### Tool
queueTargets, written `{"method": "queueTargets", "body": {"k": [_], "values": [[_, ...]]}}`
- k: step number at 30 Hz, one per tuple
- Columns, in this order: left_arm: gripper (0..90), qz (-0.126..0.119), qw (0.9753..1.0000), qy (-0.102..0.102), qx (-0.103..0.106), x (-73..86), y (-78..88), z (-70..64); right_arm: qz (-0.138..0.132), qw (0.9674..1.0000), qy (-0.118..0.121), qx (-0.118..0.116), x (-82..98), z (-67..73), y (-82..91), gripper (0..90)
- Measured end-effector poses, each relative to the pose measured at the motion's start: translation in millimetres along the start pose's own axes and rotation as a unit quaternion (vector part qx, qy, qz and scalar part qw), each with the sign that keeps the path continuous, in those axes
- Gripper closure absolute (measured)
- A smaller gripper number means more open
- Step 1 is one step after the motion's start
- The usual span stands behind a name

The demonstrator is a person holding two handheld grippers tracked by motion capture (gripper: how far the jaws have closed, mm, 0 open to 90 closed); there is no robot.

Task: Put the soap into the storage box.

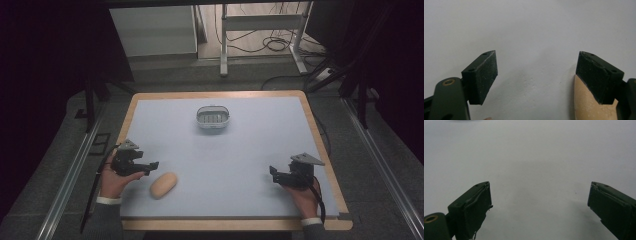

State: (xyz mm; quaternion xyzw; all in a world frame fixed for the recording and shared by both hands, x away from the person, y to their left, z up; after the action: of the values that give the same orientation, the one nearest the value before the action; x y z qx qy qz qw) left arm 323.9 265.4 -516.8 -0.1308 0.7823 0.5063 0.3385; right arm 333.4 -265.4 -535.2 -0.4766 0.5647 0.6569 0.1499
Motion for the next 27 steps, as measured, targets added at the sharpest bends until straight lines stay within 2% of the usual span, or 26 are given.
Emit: {"method": "queueTargets", "body": {"k": [3,7,11,16,23,27], "values": [[17.8,0.001,1.0000,0.001,-0.002,1.4,0.5,0.3,0.001,1.0000,-0.001,-0.004,-0.1,-0.2,-0.4,5.3],[17.6,-0.001,1.0000,0.004,-0.003,5.7,5.4,0.0,0.007,0.9999,0.010,0.003,-0.7,2.6,-0.8,5.3],[17.6,-0.008,1.0000,0.005,-0.003,6.7,9.1,0.1,0.001,0.9999,0.014,0.009,-0.3,3.1,0.1,5.5],[17.6,-0.010,0.9999,0.007,-0.004,6.8,9.5,2.3,-0.004,0.9999,0.007,0.011,0.2,2.0,1.1,5.9],[17.3,0.002,0.9999,0.010,-0.008,7.0,3.8,6.3,-0.006,0.9999,0.010,0.012,0.3,2.2,1.1,6.3],[17.8,-0.003,0.9999,0.010,-0.009,6.4,5.1,4.1,-0.010,0.9998,0.007,0.016,0.6,2.4,2.3,6.4]]}}
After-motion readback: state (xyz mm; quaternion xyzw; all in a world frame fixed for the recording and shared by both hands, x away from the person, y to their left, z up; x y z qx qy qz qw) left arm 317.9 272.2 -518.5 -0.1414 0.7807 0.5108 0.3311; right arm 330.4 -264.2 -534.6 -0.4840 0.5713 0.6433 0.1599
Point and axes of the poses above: each handheld gripper's, and its own axes: y roughly backward along the jaws, x roughly out of its underside, z roughly to its left, the point moved 1 cm from there along -y, roughly forward along the jaws, and after that the axes turned 10 degrees about y, right-handed, at the moved point
